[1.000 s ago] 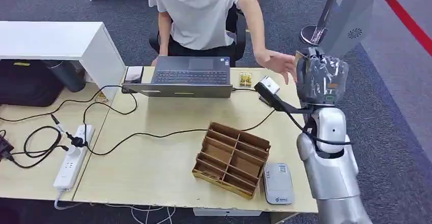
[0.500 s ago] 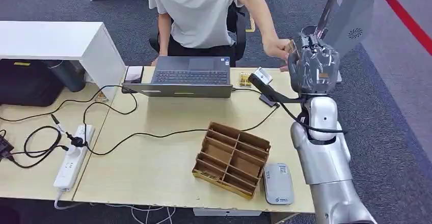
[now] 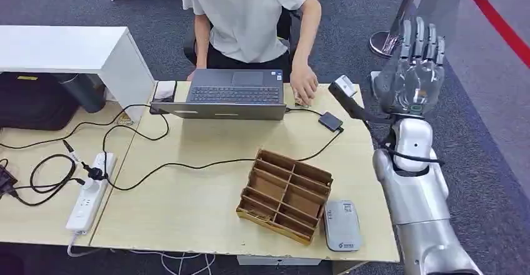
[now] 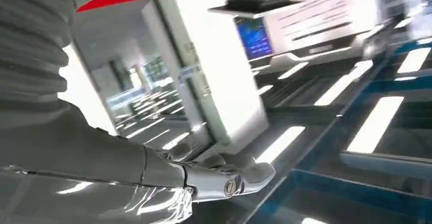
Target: Pass the card to the sensor for recognition and then transmit it.
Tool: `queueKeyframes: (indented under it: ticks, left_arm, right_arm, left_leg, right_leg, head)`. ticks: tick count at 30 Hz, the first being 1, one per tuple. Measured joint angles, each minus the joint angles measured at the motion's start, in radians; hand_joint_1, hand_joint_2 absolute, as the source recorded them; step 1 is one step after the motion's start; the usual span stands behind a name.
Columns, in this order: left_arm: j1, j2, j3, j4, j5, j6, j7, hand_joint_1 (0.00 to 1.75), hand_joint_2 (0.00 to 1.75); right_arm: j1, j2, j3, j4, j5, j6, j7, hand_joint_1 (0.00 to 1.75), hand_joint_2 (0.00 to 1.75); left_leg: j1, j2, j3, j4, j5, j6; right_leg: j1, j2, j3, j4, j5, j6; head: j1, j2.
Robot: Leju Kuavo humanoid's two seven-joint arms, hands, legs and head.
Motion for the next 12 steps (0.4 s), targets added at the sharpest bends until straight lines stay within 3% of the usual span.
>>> queueKeyframes:
  ticks: [2,5,12]
  left_arm:
    - [0.002,0.001,0.0,0.0,0.0,0.003,0.003,0.0,1.75]
    - [0.004,0.002,0.001,0.0,0.001,0.007,0.005,0.0,1.75]
    - [0.009,0.002,0.013,0.0,0.012,0.023,0.017,0.0,1.75]
  right_arm:
    - [0.0,-0.069,0.002,0.015,0.0,-0.013,0.039,0.0,1.75]
    - [0.016,-0.164,-0.037,0.033,-0.001,-0.042,0.013,0.0,1.75]
    - [0.128,-0.32,-0.278,0.045,-0.029,-0.042,-0.085,0.0,1.75]
  left_leg:
    - [0.0,-0.001,-0.001,0.001,0.0,0.0]
    - [0.0,-0.001,-0.002,0.003,-0.001,0.002]
    - [0.0,-0.004,-0.003,0.003,-0.003,0.003]
  right_leg:
    - [0.0,-0.001,0.0,0.0,0.0,0.0]
    - [0.0,-0.002,0.0,-0.001,0.0,0.0]
    - [0.0,-0.005,0.0,-0.001,0.0,0.001]
  head:
    - [0.0,0.0]
    - [0.0,0.0]
    - [0.0,0.0]
